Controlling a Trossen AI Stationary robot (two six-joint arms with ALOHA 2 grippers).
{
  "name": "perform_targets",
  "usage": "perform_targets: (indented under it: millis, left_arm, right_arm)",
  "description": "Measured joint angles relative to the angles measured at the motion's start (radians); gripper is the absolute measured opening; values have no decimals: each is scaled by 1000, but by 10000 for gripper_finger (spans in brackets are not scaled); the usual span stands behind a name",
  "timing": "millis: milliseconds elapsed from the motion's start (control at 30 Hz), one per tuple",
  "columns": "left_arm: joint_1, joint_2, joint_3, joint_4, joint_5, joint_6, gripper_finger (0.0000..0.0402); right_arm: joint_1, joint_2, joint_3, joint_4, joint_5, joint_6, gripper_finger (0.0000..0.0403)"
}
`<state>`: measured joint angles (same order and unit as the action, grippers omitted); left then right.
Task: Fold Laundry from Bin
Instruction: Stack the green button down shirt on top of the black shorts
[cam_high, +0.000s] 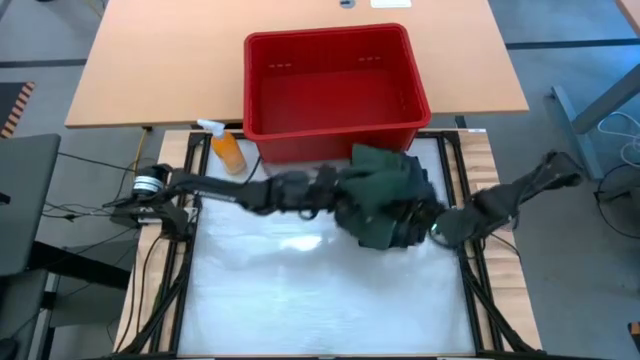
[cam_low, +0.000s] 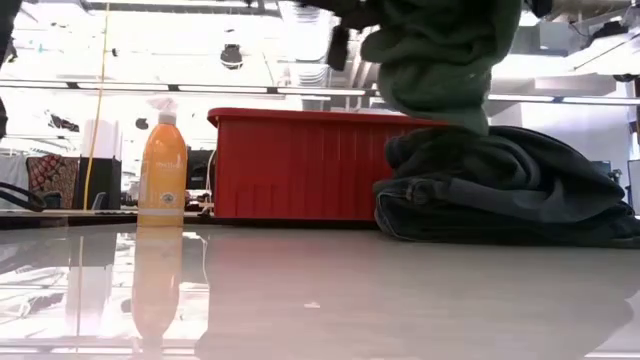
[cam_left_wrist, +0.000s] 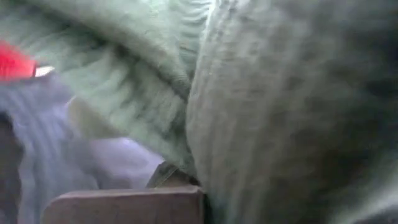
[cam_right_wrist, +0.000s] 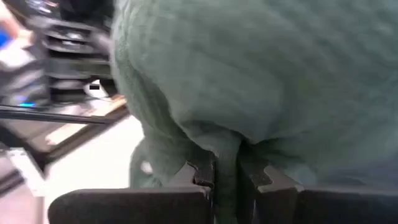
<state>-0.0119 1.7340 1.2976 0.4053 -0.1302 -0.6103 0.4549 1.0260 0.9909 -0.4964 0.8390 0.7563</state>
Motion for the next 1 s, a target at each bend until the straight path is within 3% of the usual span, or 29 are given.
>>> perform_targets:
  millis: [200,433,567,733,867,1000]
  left_arm:
    - [106,119,214,-84,156,16,12]
    - [170,362,287,20,277,-110,12]
    - [217,439,311,45,292,-163,12]
    - [249,462,303,36,348,-198,12]
    - [254,461,304,-5,412,-200,12]
    - [263,459,304,-21,464,-199,13]
  right_arm:
    - [-119,-177,-2,-299,-6,36,42]
    - [-258,-193,-22,-554,-26,62,42]
    - [-347,-188,-127,-552,-34,82,42]
    - [-458,-188,-271,-444,-131,49,64]
    - [-492,-190,-279,-360,-225,-87,112]
    - [-499,-189,-178,-404,-297,-228,179]
